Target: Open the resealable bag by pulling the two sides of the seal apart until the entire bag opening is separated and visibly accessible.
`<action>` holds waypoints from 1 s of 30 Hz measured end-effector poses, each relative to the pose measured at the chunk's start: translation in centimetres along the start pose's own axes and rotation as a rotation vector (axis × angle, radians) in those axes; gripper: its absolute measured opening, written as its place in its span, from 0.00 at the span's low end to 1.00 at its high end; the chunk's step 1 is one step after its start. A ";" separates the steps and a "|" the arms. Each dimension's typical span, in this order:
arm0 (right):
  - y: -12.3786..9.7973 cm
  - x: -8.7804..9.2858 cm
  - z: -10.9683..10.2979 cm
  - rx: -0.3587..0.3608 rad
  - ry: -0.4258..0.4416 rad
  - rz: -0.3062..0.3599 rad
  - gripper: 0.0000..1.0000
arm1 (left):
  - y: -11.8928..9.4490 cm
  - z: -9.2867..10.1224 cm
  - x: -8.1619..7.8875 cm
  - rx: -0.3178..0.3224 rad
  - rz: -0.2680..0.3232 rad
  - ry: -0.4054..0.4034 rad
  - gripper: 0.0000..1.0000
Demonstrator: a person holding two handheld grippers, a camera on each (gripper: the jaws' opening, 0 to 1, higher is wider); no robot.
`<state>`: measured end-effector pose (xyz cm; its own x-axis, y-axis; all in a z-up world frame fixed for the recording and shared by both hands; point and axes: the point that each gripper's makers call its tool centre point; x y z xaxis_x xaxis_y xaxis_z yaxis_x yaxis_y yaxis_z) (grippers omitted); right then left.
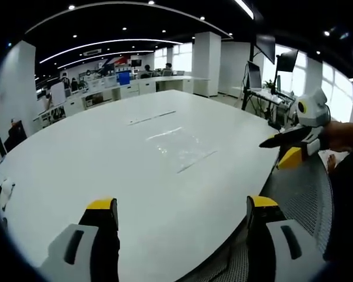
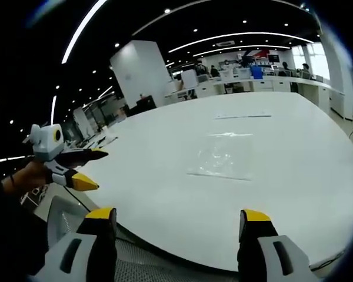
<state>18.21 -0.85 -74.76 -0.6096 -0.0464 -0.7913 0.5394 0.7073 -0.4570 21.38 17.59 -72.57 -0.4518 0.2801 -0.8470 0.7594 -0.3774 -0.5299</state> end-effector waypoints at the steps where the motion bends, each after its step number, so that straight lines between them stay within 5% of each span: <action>1: 0.0 0.0 0.0 -0.001 0.000 -0.001 0.85 | 0.0 0.0 0.0 0.000 -0.001 -0.001 0.89; 19: 2.3 -3.1 2.1 -0.012 -0.070 -0.006 0.83 | 0.6 -0.1 -0.1 0.014 -0.013 -0.005 0.89; 30: 4.3 -4.2 3.7 -0.037 -0.152 -0.064 0.77 | 1.9 -0.8 -0.2 0.023 -0.026 -0.001 0.89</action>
<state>25.28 -0.19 -74.89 -0.5462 -0.1964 -0.8143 0.4783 0.7249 -0.4956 23.27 17.57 -73.39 -0.4714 0.2892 -0.8332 0.7369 -0.3899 -0.5522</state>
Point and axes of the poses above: the point that each gripper's makers call its tool centre point, and the gripper's own axes: y roughly forward along the fingers, z roughly to its right, x roughly out of its underside, and after that the axes turned 10 degrees about -x, right-handed
